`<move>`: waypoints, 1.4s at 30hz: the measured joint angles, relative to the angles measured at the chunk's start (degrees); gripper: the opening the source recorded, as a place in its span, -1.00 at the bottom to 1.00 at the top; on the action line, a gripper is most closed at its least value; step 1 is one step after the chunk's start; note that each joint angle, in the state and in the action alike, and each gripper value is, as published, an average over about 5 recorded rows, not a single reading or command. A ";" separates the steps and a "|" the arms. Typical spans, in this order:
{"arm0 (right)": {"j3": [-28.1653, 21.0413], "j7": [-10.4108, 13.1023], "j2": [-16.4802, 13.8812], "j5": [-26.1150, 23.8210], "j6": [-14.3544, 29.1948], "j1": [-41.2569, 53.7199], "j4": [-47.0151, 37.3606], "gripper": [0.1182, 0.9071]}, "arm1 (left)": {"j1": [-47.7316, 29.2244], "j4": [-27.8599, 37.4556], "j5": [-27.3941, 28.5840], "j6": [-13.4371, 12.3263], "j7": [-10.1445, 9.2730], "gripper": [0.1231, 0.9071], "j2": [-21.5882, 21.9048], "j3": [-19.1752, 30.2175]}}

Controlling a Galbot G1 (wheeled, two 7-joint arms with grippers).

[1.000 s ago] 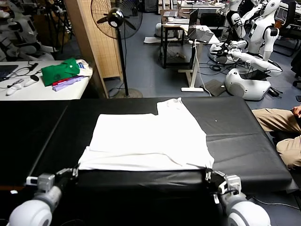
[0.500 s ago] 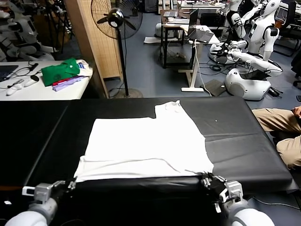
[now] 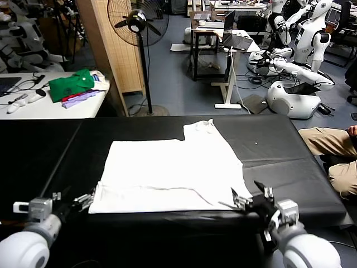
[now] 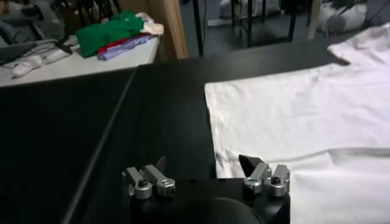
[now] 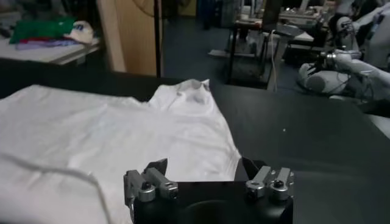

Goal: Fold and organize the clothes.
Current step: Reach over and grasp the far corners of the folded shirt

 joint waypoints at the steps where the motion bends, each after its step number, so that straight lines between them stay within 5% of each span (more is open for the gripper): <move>1: -1.02 -0.05 0.27 -0.01 0.00 2.47 -2.23 0.72 | -1.28 0.64 0.60 0.00 0.63 0.72 0.37 0.46; 8: -9.50 -2.03 2.45 -3.10 5.94 18.24 -19.92 0.72 | -15.77 9.65 3.08 -0.02 1.69 0.72 1.08 7.37; 18: -18.44 -3.25 5.84 -1.75 9.77 35.57 -42.45 0.72 | -35.85 27.61 -4.72 -0.04 2.66 0.72 -1.94 18.44; 29: -18.98 -4.03 12.61 -3.18 6.63 46.06 -59.91 0.72 | -47.65 41.42 -5.89 -0.05 4.66 0.72 -3.99 24.60; 36: -18.54 -4.31 13.90 -3.65 5.72 47.02 -63.49 0.72 | -51.09 47.14 -6.26 -0.05 5.62 0.72 -4.79 26.53; 42: -17.81 -4.91 14.75 -4.37 5.63 47.16 -64.31 0.72 | -52.35 49.99 -3.27 -0.05 8.54 0.70 -4.97 28.04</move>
